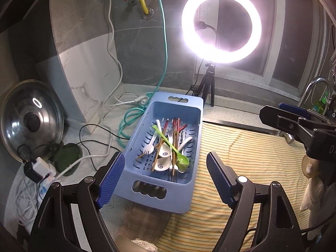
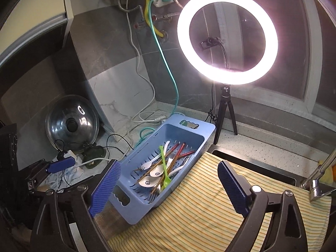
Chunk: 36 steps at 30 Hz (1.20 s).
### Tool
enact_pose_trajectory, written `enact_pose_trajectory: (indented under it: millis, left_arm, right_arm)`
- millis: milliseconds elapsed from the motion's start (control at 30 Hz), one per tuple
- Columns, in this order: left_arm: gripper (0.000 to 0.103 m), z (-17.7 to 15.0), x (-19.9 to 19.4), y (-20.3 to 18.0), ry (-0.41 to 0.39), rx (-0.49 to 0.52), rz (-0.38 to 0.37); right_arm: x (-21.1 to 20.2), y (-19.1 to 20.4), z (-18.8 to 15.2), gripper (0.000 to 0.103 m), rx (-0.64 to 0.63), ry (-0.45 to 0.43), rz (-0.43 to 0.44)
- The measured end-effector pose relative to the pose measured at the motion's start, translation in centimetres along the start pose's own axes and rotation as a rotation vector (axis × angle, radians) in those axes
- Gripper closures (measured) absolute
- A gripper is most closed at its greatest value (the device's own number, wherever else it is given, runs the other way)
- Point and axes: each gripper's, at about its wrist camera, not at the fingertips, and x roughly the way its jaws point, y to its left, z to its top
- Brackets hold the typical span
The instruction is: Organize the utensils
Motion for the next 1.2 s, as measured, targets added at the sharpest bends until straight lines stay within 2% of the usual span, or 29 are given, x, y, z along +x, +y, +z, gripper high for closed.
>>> enact_pose_trajectory:
  millis: [1200]
  left_arm:
    - [0.022, 0.27, -0.54, -0.75, -0.006, 0.008, -0.008]
  right_arm:
    - [-0.22, -0.52, -0.56, 0.011, 0.025, 0.017, -0.003]
